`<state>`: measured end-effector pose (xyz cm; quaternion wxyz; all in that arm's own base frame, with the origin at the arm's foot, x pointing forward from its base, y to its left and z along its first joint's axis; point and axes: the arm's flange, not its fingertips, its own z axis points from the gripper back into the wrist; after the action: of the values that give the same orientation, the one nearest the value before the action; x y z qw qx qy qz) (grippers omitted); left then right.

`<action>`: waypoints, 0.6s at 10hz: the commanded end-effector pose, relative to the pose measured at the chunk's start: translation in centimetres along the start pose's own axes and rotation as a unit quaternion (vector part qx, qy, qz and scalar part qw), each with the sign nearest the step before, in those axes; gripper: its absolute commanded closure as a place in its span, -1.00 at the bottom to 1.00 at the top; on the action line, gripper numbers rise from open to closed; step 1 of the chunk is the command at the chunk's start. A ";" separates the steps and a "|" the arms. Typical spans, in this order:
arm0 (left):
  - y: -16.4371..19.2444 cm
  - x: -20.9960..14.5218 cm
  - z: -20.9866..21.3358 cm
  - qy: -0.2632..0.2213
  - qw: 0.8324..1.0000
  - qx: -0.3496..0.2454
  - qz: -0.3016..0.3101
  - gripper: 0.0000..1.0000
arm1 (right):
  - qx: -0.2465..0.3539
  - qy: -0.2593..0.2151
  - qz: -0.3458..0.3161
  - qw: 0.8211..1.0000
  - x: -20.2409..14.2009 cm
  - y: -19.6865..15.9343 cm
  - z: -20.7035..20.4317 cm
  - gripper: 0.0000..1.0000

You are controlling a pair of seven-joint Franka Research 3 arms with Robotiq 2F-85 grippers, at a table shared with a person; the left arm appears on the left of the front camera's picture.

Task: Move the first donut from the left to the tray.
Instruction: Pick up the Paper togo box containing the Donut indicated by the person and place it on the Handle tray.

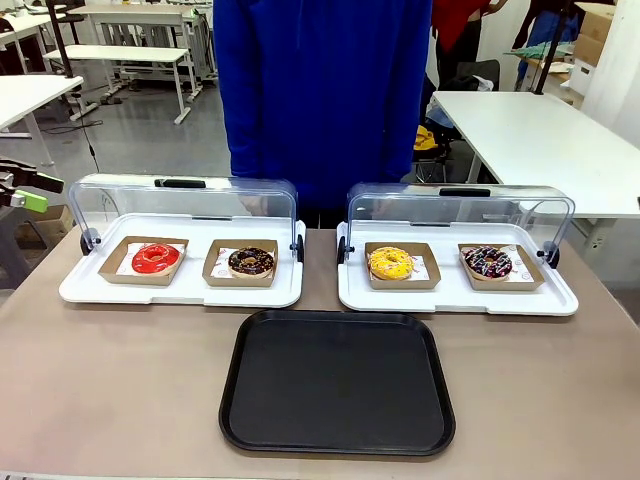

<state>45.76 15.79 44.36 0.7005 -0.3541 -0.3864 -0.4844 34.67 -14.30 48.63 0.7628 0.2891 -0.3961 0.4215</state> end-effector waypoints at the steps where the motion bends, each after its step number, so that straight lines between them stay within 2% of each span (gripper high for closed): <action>1: -0.2 0.0 0.0 -0.006 1.000 -0.002 -0.002 -1.00 | -0.002 -0.015 0.012 1.000 0.3 -0.4 0.0 -1.00; 6: -0.2 0.0 0.0 -0.006 1.000 -0.002 -0.002 -1.00 | -0.002 -0.015 0.012 1.000 0.3 -0.4 0.0 -1.00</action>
<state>45.76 15.79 44.36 0.7005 -0.3541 -0.3864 -0.4844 34.66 -14.30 48.63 0.7628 0.2891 -0.3961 0.4215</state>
